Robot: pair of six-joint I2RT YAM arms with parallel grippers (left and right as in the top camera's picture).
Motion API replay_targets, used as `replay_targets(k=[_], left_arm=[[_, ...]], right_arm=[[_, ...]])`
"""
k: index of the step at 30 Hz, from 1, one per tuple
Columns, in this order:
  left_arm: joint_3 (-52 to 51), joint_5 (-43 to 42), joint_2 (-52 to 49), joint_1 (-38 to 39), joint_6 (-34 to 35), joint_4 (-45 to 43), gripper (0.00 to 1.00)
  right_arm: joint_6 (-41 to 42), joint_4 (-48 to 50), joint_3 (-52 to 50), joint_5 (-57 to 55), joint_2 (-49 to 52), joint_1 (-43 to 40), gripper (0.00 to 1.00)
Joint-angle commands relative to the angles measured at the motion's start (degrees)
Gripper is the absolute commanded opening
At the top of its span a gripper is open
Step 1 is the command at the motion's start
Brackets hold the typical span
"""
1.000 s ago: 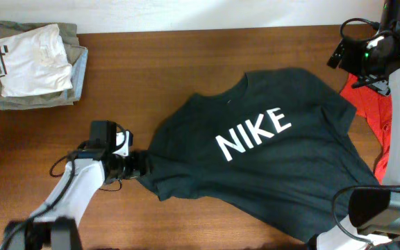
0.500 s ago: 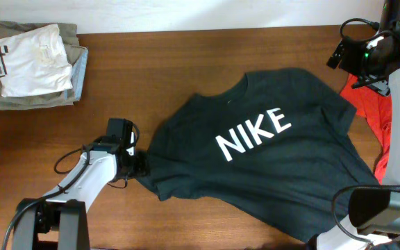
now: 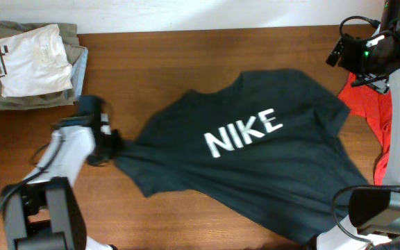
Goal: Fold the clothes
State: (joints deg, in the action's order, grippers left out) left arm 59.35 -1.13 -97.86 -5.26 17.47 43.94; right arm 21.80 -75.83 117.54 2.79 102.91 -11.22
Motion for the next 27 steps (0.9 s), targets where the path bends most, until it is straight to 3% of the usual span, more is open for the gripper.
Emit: replay_targets(k=[1, 5, 7, 9, 11, 20, 24, 27], left_arm=[[2.58, 0.44, -0.26, -15.19, 1.18, 0.09, 0.01], [2.58, -4.15, -0.26, -26.62, 5.27, 0.28, 0.01], [2.58, -8.92, -0.26, -29.68, 5.20, 0.35, 0.01], [2.58, -12.17, -0.26, -30.27, 5.20, 0.74, 0.01], [2.58, -12.22, -0.26, -29.90, 5.20, 1.11, 0.01], [2.58, -11.52, -0.26, -29.90, 5.18, 1.07, 0.01], [2.58, -11.54, -0.26, -29.90, 5.18, 1.07, 0.01], [2.58, -11.54, -0.26, -29.90, 5.18, 0.83, 0.01]], right_arm=[[-0.63, 0.83, 0.42, 9.49, 0.20, 0.70, 0.99], [-6.97, 0.81, 0.11, 10.36, 7.76, 9.60, 0.99], [-6.27, 1.29, 0.11, 4.22, 15.50, 12.87, 0.98], [-4.35, 2.40, 0.11, 4.22, 22.23, 12.61, 0.99], [-3.30, 3.69, 0.11, 4.07, 27.74, 10.27, 0.93], [-3.15, 5.86, -1.84, 4.02, 33.59, 7.50, 0.93], [-3.10, 8.24, -4.66, 4.09, 33.99, 7.56, 0.85], [-3.10, 11.19, -7.08, 4.50, 34.07, 7.56, 0.64]])
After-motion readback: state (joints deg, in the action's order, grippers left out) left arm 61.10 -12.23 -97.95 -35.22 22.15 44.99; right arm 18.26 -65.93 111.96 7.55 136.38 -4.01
